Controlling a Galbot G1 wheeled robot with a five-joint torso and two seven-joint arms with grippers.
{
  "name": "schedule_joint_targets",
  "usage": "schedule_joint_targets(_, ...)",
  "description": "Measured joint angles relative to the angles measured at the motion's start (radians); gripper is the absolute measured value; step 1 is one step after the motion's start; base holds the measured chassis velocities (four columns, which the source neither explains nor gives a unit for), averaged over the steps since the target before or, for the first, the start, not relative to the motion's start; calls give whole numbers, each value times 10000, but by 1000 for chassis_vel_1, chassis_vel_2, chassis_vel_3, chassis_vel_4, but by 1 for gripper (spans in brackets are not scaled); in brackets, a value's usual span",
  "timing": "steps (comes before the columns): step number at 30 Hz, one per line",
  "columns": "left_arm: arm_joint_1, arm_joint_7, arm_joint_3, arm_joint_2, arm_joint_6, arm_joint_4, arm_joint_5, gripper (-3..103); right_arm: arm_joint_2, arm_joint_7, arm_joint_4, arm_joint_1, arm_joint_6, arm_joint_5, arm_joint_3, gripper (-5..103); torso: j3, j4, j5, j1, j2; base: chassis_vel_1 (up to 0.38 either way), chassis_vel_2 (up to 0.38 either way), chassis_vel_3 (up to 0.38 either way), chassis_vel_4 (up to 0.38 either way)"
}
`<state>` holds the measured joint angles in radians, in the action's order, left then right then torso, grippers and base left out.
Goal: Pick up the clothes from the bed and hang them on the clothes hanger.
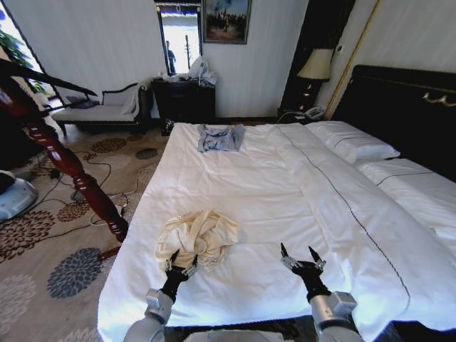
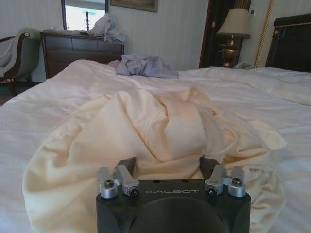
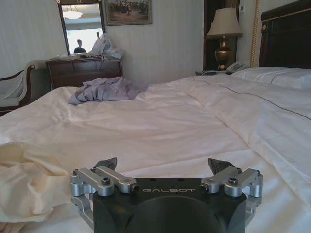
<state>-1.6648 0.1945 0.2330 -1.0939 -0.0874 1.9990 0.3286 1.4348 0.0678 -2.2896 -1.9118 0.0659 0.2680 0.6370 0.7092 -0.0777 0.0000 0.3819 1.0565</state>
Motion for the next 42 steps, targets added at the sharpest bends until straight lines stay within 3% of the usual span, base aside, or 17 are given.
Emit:
schedule_joint_targets(2,20,19,16,-40,27,0,-8,61,-18,4,15,7,13,14,-62,100,0,0,0,0,0,0,0,0,0)
schedule_joint_targets(4,30,22,15,-46,36,0,-8,61,-19,6,16,8,18,17,-77,100,0,0,0,0,0,0,0,0,0)
schedule_joint_targets(8,101,26,-15,-42,36,-99,-80,40,-26,27,-6,14,42,36,-87,100,0,-1,0,0,0,0,0,0,0)
schedule_joint_targets(10,111,31,-15,-42,32,-118,-84,40,-29,34,-27,16,52,52,-87,100,0,0,0,0,0,0,0,0,0)
schedule_joint_targets(14,113,32,-5,-35,-31,-138,-120,19,-29,50,-80,14,61,74,-84,100,0,0,-1,0,0,0,0,0,0)
schedule_joint_targets(16,93,31,2,-25,-43,-106,-122,19,-30,51,-81,10,61,74,-92,100,0,0,-1,0,0,0,0,0,0)
schedule_joint_targets(19,-50,14,154,25,-89,131,-135,3,-14,51,-82,0,61,44,-134,100,0,0,-1,0,0,0,0,0,0)
schedule_joint_targets(25,-332,-23,926,53,-171,475,170,0,-29,51,-80,-1,61,18,-191,100,-1,0,-1,0,0,0,0,0,0)
schedule_joint_targets(28,-494,-39,1820,53,-183,666,875,0,-69,51,-48,13,61,-17,-273,100,-2,1,-1,0,0,0,0,0,0)
schedule_joint_targets(33,-527,-83,2428,54,-90,678,1559,0,-87,51,-3,14,61,-69,-365,100,-1,0,0,0,0,0,0,0,0)
schedule_joint_targets(41,-736,-251,2492,44,14,633,1619,-1,-94,51,23,-42,57,-206,-399,100,-1,0,-1,0,0,0,0,0,0)
schedule_joint_targets(42,-800,-255,2420,50,76,670,1549,4,-105,58,35,-44,57,-229,-399,100,-2,-1,-1,0,0,0,0,0,0)
